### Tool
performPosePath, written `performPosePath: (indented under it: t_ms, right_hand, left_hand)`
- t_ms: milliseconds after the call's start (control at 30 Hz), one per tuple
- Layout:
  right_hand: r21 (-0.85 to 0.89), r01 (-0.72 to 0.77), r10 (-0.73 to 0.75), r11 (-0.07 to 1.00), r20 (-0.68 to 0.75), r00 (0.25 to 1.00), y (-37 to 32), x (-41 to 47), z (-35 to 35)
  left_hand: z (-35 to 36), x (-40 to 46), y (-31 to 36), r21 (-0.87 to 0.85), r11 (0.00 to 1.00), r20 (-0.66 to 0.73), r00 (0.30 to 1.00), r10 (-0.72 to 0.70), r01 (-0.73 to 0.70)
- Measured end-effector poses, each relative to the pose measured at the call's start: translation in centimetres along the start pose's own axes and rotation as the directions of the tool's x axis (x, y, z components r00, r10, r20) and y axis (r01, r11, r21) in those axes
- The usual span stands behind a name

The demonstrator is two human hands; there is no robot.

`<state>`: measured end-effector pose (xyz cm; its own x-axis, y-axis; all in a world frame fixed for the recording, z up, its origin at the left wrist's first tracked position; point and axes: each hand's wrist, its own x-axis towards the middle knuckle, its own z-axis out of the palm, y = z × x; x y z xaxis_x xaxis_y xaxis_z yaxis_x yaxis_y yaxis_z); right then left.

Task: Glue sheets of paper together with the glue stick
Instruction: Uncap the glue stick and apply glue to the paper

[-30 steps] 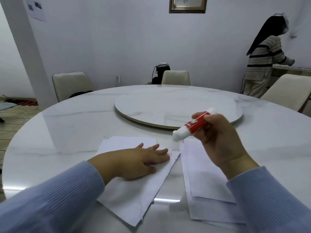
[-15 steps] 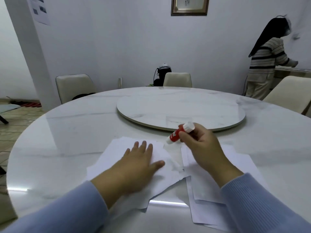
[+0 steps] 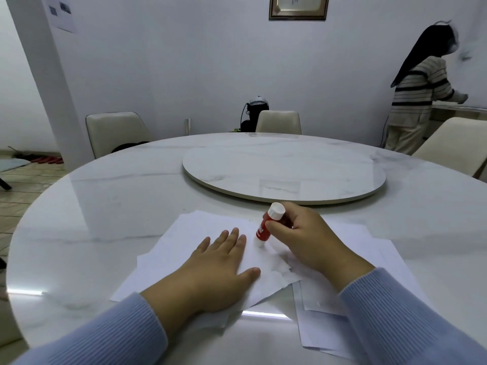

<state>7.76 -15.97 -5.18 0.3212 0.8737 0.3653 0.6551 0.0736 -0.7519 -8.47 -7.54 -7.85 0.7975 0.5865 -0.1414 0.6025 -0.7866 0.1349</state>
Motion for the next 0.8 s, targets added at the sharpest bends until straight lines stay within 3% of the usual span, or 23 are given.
performPosePath:
  t_ms: [300,367,433,533,600,667,733,800]
  right_hand:
    - [0.102,-0.079,0.063,0.992,0.150,0.987,-0.4,-0.6,-1.8]
    - [0.225,-0.073,0.064,0.972,0.048,0.997,-0.2,-0.5,-2.3]
    - [0.326,-0.037,0.088,0.945,-0.142,0.986,0.2,-0.2,-2.7]
    - [0.358,0.003,0.126,0.934,-0.336,0.933,0.5,0.2,-3.0]
    - [0.341,-0.003,0.140,0.940,-0.378,0.915,0.5,0.3,-2.9]
    - [0.332,-0.001,0.138,0.943,-0.388,0.911,0.5,0.2,-2.8]
    - [0.323,0.002,0.130,0.946,-0.386,0.913,0.5,0.2,-2.5]
    - [0.312,-0.003,0.131,0.950,-0.390,0.912,0.5,0.2,-2.4]
  left_hand:
    - [-0.6,-0.1,-0.1,-0.028,0.999,0.016,1.000,0.027,-0.026]
    - [-1.3,-0.1,-0.6,-0.022,0.997,0.051,0.996,0.079,-0.078]
    - [-2.4,-0.1,-1.3,-0.008,0.987,0.124,0.979,0.162,-0.162]
    - [-3.8,-0.3,-2.2,-0.080,0.967,0.197,0.948,0.251,-0.240]
    - [-3.4,-0.5,-2.0,-0.143,0.978,0.038,0.987,0.156,-0.150]
    - [-2.2,-0.9,-1.3,-0.049,0.998,-0.154,0.987,-0.036,0.028]
    - [-1.3,-1.2,-0.6,0.061,0.993,-0.108,0.990,-0.090,0.097]
    - [-1.6,-1.6,-0.7,0.030,1.000,0.065,0.998,-0.010,0.008]
